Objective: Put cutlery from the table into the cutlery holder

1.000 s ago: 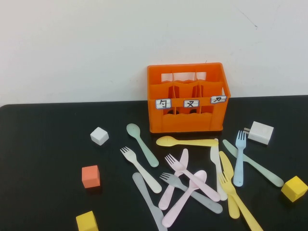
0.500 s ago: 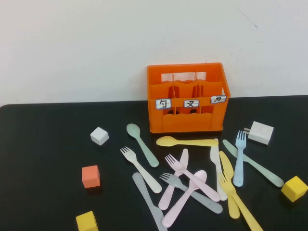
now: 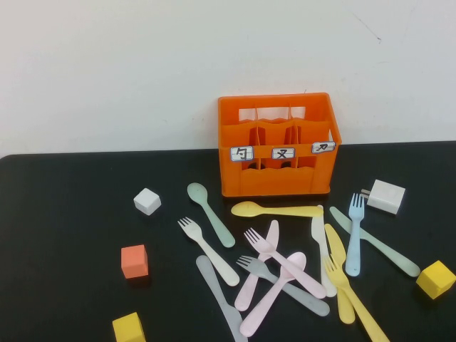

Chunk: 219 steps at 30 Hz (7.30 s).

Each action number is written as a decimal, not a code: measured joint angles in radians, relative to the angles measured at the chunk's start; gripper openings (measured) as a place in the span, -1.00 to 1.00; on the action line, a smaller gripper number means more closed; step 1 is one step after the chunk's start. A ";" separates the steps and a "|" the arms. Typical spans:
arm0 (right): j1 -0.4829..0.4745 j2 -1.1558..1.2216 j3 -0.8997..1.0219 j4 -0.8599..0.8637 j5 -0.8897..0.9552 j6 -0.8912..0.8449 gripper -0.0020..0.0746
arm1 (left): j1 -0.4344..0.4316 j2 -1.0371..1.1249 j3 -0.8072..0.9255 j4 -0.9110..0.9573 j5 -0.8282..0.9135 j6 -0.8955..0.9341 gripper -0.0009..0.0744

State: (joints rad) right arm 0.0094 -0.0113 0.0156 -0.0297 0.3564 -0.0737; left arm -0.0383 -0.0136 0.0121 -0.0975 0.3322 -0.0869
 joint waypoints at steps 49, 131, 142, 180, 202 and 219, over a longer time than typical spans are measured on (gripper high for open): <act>0.000 0.000 0.011 -0.015 -0.675 -0.109 -0.95 | 0.000 0.000 0.007 -0.069 -0.708 -0.176 -0.98; 0.000 0.626 -0.409 0.650 0.269 -1.075 -0.95 | -0.622 1.902 -1.140 0.331 0.221 0.562 0.21; 0.000 0.626 -0.409 0.665 0.269 -1.076 -0.95 | -0.622 1.970 -1.140 0.304 0.129 0.894 0.21; 0.000 0.626 -0.409 0.691 0.280 -1.076 -0.95 | -0.606 2.008 -1.150 0.181 0.258 1.217 -0.03; 0.000 0.626 -0.409 0.702 0.280 -1.076 -0.95 | -0.595 1.916 -1.168 0.270 0.277 -0.364 -0.97; 0.000 0.626 -0.409 0.725 0.292 -1.076 -0.95 | -0.539 1.946 -1.180 0.084 0.193 -0.872 0.01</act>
State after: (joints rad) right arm 0.0094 0.6151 -0.3935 0.6958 0.6489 -1.1494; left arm -0.5771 1.9323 -1.1677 -0.0134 0.5252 -0.9588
